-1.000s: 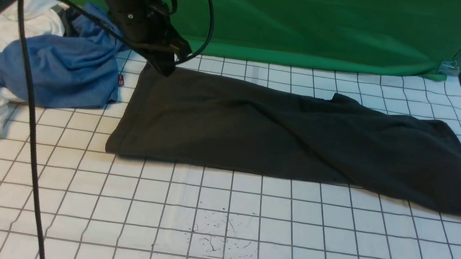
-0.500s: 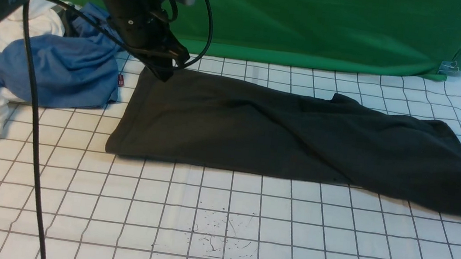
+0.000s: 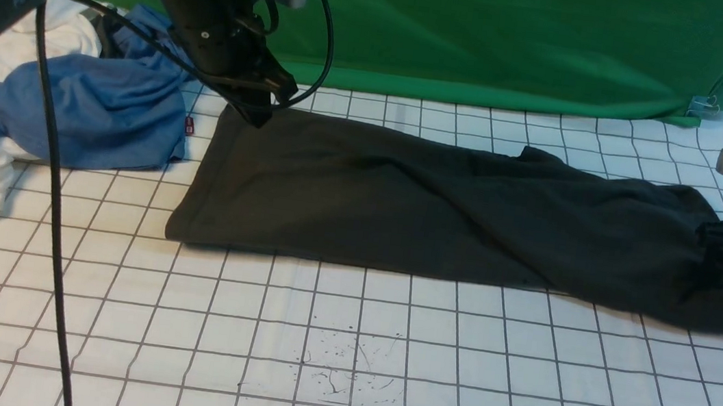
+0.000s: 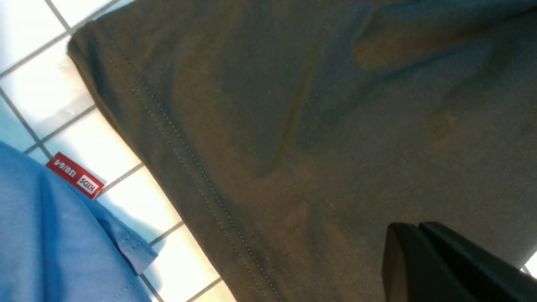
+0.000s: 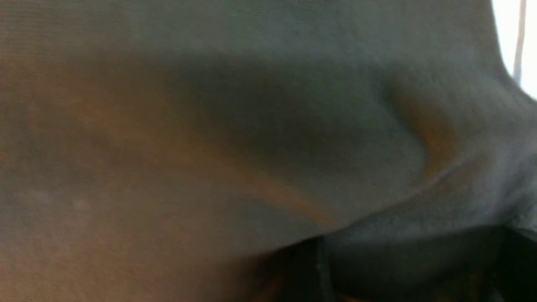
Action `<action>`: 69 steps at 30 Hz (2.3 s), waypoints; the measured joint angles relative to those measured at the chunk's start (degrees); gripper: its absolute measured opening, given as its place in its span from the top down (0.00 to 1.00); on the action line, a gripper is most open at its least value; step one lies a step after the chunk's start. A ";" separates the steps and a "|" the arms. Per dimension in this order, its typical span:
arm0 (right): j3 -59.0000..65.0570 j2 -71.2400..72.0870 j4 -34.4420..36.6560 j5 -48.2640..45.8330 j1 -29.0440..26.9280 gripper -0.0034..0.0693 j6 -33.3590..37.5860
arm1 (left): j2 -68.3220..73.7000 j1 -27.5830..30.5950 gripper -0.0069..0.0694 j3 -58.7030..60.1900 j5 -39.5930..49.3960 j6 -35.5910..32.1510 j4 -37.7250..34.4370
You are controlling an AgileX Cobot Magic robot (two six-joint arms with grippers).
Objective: Fold a long-sleeved shirt over a white checkered tablecloth.
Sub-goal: 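Pull the folded dark garment lengthwise by its ends to straighten it flat on the table, then fold the right end of the dark garment over onto its left end with the right gripper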
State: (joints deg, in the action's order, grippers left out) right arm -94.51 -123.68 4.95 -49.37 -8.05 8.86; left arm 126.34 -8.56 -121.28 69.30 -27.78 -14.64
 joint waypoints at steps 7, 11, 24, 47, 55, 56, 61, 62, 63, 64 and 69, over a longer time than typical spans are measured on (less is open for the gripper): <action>-0.29 -0.31 -0.61 1.49 3.08 0.22 0.00 | 0.00 0.00 0.96 0.00 0.00 0.00 0.00; -0.41 -0.45 0.25 1.54 3.56 0.57 0.19 | 0.00 0.00 0.96 0.00 0.00 0.00 0.00; -5.03 5.78 -13.80 -3.37 3.79 0.87 1.05 | -0.31 0.00 0.96 0.00 0.20 -0.80 1.39; -24.87 6.05 -5.78 -1.30 29.51 0.87 5.92 | -8.81 5.74 0.96 -8.11 0.42 1.97 5.17; -33.13 -4.81 4.04 2.95 40.75 0.87 5.99 | -12.39 12.96 0.96 -8.11 0.48 3.86 2.52; -33.92 -6.21 5.28 3.84 41.79 0.87 5.92 | -12.60 13.36 0.96 -8.11 0.48 3.86 1.68; -34.74 -10.91 10.23 9.46 44.83 0.87 4.42 | -12.85 13.71 0.96 -8.11 0.48 3.80 0.24; -34.74 -11.40 10.58 10.32 45.05 0.87 3.91 | -12.85 13.71 0.96 -8.11 0.48 3.67 0.02; -34.74 -11.73 10.81 10.83 45.08 0.86 3.57 | -12.85 13.71 0.96 -8.11 0.48 3.67 -0.04; -34.74 -12.04 11.09 11.48 45.08 0.85 3.21 | -12.85 13.71 0.96 -8.11 0.48 3.67 -0.22; -35.53 -12.42 12.92 12.41 45.00 0.22 1.22 | -12.85 13.71 0.96 -8.11 0.48 3.63 -0.41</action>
State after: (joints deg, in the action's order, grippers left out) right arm -130.05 -136.10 17.87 -36.97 36.95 10.07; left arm 113.49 5.15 -129.39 69.78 -24.15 -15.05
